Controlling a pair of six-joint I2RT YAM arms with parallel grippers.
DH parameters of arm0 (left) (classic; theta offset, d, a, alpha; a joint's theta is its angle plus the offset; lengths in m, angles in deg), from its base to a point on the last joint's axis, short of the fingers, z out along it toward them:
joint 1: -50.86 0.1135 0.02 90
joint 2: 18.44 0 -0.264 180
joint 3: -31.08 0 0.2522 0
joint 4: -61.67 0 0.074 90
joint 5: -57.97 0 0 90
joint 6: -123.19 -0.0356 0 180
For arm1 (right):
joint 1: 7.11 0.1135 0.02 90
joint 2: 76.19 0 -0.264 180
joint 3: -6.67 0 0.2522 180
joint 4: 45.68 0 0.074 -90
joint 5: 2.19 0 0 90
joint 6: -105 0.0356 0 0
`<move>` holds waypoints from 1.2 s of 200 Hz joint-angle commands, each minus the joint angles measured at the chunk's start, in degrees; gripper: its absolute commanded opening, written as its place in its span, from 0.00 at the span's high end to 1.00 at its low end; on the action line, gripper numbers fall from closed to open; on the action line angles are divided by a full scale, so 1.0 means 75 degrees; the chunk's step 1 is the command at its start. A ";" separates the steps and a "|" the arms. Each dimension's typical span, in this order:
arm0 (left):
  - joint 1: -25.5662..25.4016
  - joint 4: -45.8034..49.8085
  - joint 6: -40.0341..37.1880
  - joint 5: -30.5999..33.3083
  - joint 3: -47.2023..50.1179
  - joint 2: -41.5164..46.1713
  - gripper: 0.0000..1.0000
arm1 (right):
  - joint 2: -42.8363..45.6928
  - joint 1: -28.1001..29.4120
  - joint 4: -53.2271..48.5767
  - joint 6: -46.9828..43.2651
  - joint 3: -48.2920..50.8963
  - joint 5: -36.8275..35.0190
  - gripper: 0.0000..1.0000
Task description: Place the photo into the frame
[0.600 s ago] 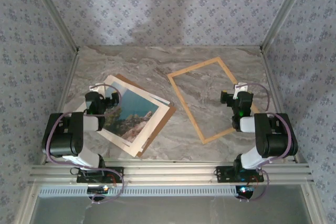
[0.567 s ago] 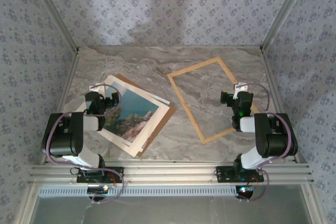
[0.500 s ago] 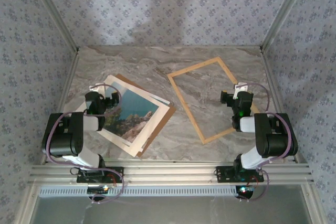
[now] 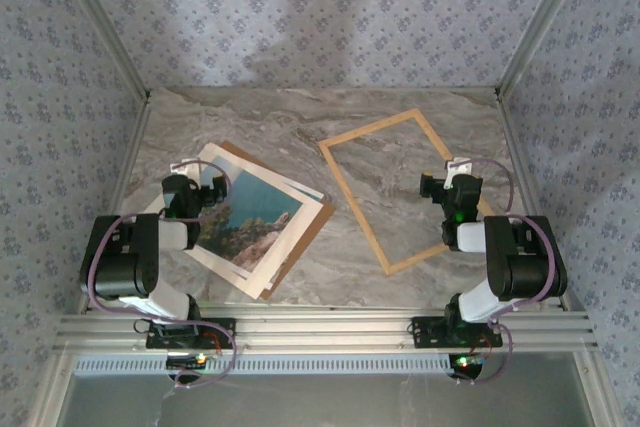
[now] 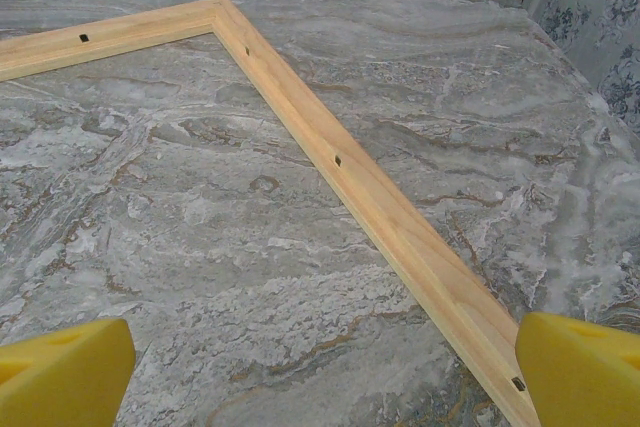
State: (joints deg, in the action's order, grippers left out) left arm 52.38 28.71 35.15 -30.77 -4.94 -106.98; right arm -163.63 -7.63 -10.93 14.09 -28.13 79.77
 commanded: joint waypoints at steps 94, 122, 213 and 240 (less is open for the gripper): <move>0.0022 -0.0177 0.0040 0.0105 -0.0097 0.0113 0.00 | -0.0034 -0.0048 0.0199 0.0071 -0.0014 0.0072 0.00; 0.0023 0.0870 0.0127 0.0313 -0.0122 0.1289 0.00 | 0.0630 0.0031 -0.0244 0.0080 0.0019 -0.0239 0.00; -0.0217 0.5971 0.5080 -0.0832 -0.0150 0.4795 0.02 | 0.3413 0.1826 -0.7148 0.2289 -0.2521 0.1063 0.00; -0.0852 0.8092 0.5016 -0.0416 -0.0331 0.5436 0.05 | 0.2434 0.3845 -0.7839 0.2394 -0.3329 0.1092 0.02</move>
State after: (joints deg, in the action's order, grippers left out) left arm 49.02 71.31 67.76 -32.91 -6.95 -69.64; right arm -139.68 11.65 -58.66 29.67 -48.39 84.76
